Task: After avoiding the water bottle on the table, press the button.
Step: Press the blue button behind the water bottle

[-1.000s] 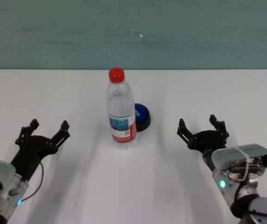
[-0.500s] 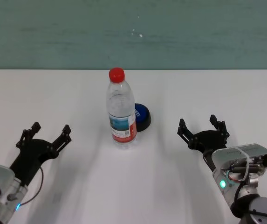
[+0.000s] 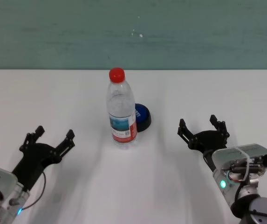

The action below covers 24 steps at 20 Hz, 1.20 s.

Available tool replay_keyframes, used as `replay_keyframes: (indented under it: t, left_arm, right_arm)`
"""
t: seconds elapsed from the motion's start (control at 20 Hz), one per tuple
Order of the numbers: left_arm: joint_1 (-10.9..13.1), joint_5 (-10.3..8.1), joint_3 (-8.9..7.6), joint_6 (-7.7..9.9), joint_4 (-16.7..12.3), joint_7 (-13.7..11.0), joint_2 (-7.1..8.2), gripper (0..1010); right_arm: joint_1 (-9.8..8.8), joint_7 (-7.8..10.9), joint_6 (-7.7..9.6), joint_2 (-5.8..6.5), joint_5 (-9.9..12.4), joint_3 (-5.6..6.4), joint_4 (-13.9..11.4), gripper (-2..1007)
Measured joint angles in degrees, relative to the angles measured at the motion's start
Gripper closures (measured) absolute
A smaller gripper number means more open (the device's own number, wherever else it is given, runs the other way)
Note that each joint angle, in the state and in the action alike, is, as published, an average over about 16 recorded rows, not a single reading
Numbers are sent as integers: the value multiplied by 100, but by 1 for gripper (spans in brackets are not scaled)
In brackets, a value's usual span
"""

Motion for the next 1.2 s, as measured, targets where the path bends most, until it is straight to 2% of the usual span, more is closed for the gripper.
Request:
replay_keyframes:
  t: [0.45,1.2]
  left_arm:
    - [17,107,126,-36,-8,30,0,0]
    - [-75,324,345,-102,127,99,-100,0]
  right_arm:
    - [0,0,0,0,0,0,0,1]
    - [0,0,0,0,0,0,0,1]
